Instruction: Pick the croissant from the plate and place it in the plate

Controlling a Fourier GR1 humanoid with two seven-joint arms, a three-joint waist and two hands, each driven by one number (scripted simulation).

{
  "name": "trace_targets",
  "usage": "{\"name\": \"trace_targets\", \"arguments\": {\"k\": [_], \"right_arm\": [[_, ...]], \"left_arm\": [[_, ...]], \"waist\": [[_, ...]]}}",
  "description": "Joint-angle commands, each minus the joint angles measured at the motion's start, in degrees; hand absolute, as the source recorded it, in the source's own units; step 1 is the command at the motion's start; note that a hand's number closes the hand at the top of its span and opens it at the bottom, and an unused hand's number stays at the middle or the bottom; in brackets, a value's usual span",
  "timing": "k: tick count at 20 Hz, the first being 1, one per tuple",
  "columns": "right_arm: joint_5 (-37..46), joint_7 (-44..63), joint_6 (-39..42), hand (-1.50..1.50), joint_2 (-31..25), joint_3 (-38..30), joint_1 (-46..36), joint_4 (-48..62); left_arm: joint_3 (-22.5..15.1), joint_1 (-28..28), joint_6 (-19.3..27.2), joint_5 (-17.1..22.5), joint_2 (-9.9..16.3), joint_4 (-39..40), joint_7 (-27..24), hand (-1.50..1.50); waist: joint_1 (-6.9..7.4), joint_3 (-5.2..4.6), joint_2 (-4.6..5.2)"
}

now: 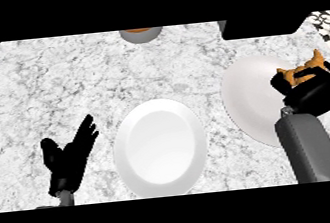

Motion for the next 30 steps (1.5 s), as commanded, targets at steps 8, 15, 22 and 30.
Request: {"name": "trace_targets", "arguments": {"k": [8, 15, 22, 30], "right_arm": [[-41.7, -23.0, 1.1, -1.50, -7.7, 4.0, -1.1, 10.7], [-52.6, -39.0, -11.7, -1.50, -6.3, 4.0, 3.7, 0.1], [-69.1, -51.8, -10.0, -1.50, -3.4, 3.5, 14.7, -14.5], [-81.3, -63.4, 2.4, -1.50, -1.4, 8.9, 35.3, -35.0]], "left_arm": [[0.2, 0.1, -0.7, 0.1, -0.1, -0.8, 1.3, 0.00], [-0.7, -1.2, 1.1, -1.4, -1.0, -1.9, 3.8, 0.00], [0.1, 3.0, -0.4, -1.1, -0.3, -3.2, 1.8, 0.00], [-0.4, 0.2, 1.4, -2.3, -2.7, -1.9, 3.8, 0.00]], "waist": [[1.22, 0.08, 0.37], [0.20, 0.08, 0.02], [-0.05, -0.02, -0.22], [-0.87, -0.07, -0.26]]}}
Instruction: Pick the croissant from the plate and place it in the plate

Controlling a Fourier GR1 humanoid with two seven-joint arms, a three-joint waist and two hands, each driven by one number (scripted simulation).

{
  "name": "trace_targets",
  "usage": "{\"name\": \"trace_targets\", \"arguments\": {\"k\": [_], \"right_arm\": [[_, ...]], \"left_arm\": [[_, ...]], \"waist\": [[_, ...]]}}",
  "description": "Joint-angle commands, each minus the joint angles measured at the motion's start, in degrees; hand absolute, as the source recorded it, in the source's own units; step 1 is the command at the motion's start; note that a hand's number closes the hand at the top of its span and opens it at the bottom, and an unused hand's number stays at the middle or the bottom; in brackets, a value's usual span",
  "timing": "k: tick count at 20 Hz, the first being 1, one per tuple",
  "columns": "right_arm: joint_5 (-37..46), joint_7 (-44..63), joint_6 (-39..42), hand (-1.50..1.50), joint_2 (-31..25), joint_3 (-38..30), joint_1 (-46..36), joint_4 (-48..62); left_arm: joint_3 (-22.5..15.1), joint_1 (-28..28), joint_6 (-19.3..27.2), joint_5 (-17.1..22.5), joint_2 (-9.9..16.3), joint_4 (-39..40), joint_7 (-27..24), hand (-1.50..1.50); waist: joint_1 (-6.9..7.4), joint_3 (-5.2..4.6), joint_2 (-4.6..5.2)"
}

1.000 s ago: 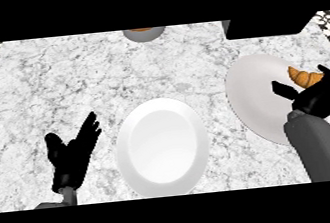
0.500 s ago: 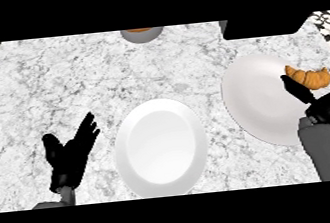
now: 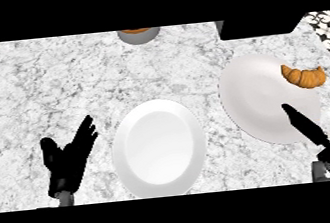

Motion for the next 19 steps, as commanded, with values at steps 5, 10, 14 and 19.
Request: {"name": "trace_targets", "arguments": {"k": [5, 10, 14, 19], "right_arm": [[-4.8, -9.2, 7.6, -1.50, 3.8, 5.5, 17.9, -12.6], [1.6, -11.1, 4.5, -1.50, 7.3, 11.7, 25.1, -13.0], [3.5, -6.0, 5.9, -1.50, 5.1, 11.4, 27.1, -17.3], [2.3, -13.8, 2.8, -1.50, 9.8, 16.8, 34.1, -17.1]], "left_arm": [[-0.3, -0.6, 0.1, -1.6, -1.0, 0.7, 0.9, 0.00], [1.7, 1.6, -2.0, -0.6, -0.4, 2.8, -2.6, 0.00], [1.2, -1.6, -1.0, -2.4, -1.6, 2.5, 0.2, 0.00], [0.3, -2.1, 1.7, -4.3, -4.1, 1.0, 0.1, 0.00]], "waist": [[0.27, -0.10, 0.15], [0.44, -0.14, 0.22], [0.55, -0.13, 0.25], [0.36, -0.11, 0.19]]}}
